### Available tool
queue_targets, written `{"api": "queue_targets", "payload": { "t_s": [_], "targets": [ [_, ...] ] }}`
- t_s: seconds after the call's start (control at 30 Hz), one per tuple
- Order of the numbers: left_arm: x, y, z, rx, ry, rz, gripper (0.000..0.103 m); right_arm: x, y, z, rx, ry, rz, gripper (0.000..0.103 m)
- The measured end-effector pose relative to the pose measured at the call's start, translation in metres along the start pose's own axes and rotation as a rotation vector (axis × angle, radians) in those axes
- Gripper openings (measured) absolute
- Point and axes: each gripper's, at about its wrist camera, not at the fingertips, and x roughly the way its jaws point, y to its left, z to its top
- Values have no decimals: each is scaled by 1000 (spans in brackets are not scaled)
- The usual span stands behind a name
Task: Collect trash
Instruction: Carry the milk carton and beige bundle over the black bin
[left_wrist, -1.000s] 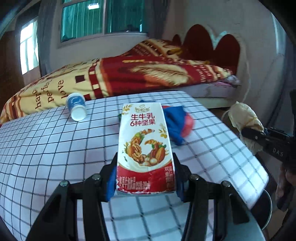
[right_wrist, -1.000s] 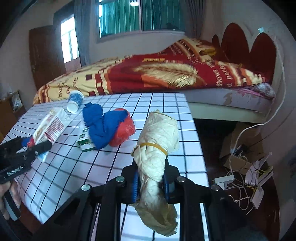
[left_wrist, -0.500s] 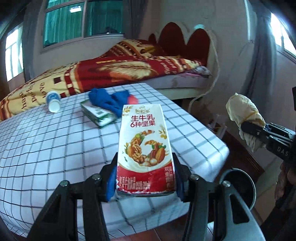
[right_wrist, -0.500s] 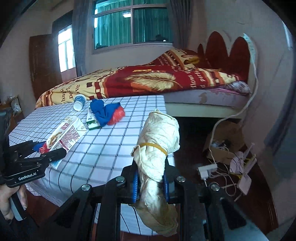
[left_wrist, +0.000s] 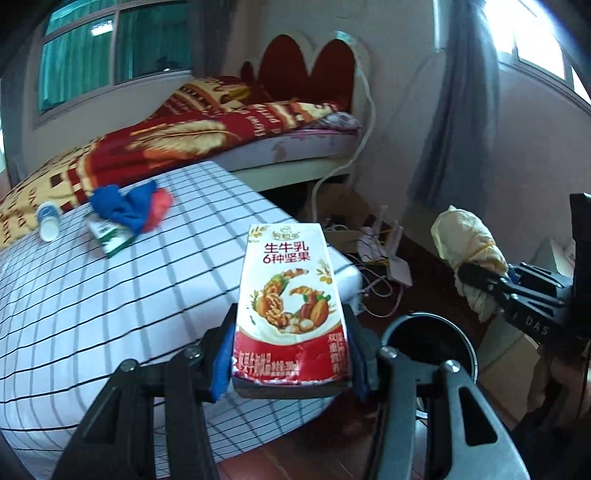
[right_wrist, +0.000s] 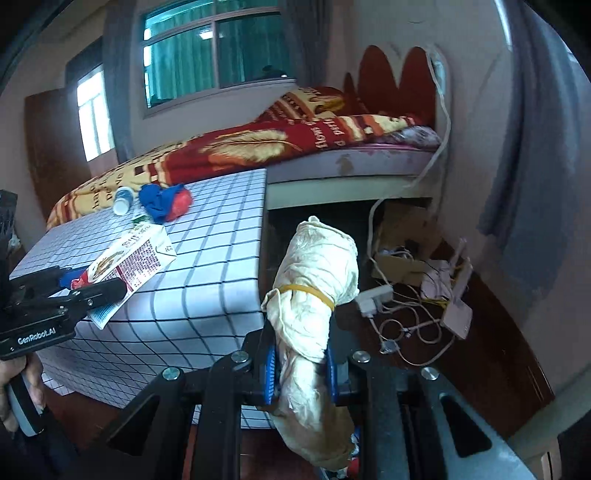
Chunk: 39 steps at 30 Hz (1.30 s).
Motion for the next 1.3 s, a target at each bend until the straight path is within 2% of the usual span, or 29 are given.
{"api": "queue_targets", "payload": {
  "t_s": [0.33,0.5,0.7,1.03,1.3],
  "targets": [
    [23,-65,0,84,32,-125,52,-22,-53,-27,70,16,-94,22],
    [37,-93,-3,123,64,-205,52,-29,-74,-46,94,54,-134,22],
    [48,-124,-14,167,96,-266,52,-34,-99,-68,115,100,-178,22],
    [70,-148,-30,193,161,-305,52,-24,-121,-100,127,182,-186,23],
    [89,-162,-36,223,193,-321,52,-9,-124,-112,118,221,-172,23]
  ]
}}
